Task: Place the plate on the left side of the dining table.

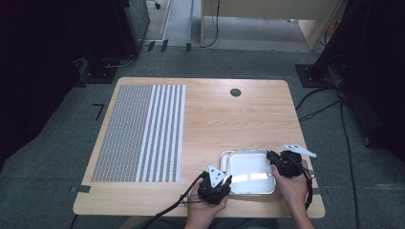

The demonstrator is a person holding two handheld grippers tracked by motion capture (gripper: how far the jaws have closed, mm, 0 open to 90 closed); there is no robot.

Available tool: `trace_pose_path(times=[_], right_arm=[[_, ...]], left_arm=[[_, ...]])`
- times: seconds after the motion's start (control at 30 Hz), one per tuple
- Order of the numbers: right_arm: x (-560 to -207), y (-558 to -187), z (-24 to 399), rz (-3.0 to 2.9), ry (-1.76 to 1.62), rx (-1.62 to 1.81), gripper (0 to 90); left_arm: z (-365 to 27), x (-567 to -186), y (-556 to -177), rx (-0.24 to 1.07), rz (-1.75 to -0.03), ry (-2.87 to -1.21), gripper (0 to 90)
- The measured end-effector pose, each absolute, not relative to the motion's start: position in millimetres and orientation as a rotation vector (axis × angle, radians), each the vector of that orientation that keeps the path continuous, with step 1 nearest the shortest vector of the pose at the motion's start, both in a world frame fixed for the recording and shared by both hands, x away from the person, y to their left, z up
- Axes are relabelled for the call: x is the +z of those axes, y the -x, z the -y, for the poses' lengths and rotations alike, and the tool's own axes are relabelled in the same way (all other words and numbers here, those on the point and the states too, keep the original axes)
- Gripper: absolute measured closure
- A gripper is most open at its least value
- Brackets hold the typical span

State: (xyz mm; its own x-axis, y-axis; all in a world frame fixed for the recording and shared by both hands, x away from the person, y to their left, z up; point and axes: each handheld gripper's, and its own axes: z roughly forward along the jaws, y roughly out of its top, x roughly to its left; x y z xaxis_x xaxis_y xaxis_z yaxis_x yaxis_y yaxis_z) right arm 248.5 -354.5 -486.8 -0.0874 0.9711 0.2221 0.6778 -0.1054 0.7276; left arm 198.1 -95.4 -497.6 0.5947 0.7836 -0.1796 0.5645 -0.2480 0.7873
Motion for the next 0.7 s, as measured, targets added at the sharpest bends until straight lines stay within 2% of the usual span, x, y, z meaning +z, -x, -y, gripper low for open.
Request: trace_pose_path(times=[0.03,0.2,0.7], right_arm=[[-489,-248,352,-1.785,-1.82,1.028,84.8],[-490,-244,355,-1.762,-1.873,1.074,86.8],[-494,-240,366,-1.663,-1.989,1.206,87.5]], left_arm=[[97,-499,-198,0.31,-1.08,-1.945,71.6],[100,-501,-196,0.297,-1.079,-1.952,70.0],[94,-500,-198,0.27,-1.106,-1.901,65.2]])
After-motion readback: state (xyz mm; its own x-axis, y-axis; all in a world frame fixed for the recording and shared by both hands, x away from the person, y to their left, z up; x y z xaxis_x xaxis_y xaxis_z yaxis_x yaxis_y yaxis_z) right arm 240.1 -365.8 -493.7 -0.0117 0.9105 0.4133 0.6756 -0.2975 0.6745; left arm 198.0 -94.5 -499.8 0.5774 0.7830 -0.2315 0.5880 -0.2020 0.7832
